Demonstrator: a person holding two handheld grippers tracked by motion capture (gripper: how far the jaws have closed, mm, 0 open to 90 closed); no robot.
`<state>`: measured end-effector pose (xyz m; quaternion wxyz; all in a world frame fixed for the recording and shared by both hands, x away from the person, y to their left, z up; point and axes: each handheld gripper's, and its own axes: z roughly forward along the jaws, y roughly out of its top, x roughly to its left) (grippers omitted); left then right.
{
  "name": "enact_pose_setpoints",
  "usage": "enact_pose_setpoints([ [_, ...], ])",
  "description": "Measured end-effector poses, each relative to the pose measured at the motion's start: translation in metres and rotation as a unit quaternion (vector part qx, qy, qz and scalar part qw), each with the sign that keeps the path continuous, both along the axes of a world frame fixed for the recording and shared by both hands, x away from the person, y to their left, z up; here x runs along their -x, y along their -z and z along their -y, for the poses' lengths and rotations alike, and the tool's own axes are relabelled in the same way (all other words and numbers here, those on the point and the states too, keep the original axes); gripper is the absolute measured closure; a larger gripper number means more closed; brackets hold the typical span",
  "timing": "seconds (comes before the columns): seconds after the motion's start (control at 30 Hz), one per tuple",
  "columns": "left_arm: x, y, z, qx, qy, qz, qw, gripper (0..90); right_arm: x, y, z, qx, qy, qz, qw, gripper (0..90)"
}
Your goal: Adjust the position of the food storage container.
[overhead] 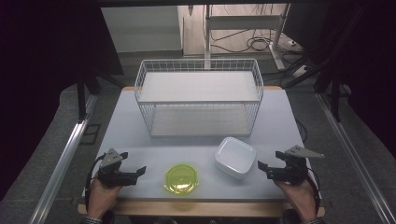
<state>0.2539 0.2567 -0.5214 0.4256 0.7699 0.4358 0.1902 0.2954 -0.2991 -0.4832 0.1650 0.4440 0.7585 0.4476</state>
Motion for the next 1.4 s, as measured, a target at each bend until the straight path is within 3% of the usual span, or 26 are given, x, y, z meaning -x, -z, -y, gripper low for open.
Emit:
enact_pose_setpoints([
  [0.27, 0.000, 0.002, 0.005, -0.006, 0.018, 0.000, 0.9998, 5.7, -0.001, 0.001, -0.001, 0.007, -0.011, 0.005, 0.9999, 17.7],
  [0.77, 0.000, 0.003, 0.006, 0.003, 0.024, 0.009, 0.9997, 4.4, -0.002, 0.001, -0.002, 0.010, -0.017, -0.001, 0.9998, 23.8],
  [1.0, -0.001, 0.004, 0.007, 0.001, 0.026, 0.007, 0.9996, 4.4, 0.000, -0.006, -0.004, 0.016, -0.026, 0.008, 0.9995, 35.6],
  [1.17, -0.001, 0.002, 0.010, -0.004, 0.027, 0.001, 0.9996, 5.2, 0.003, -0.012, -0.015, 0.025, -0.047, 0.013, 0.9985, 49.3],
  [1.27, -0.001, 0.000, 0.012, 0.004, 0.025, -0.008, 0.9996, 5.9, 0.005, -0.016, -0.023, 0.032, -0.064, 0.021, 0.9972, 56.8],
  [1.4, 0.000, -0.007, 0.017, 0.020, 0.028, -0.007, 0.9994, 7.0, 0.005, -0.016, -0.031, 0.038, -0.079, 0.014, 0.9961, 63.1],
])
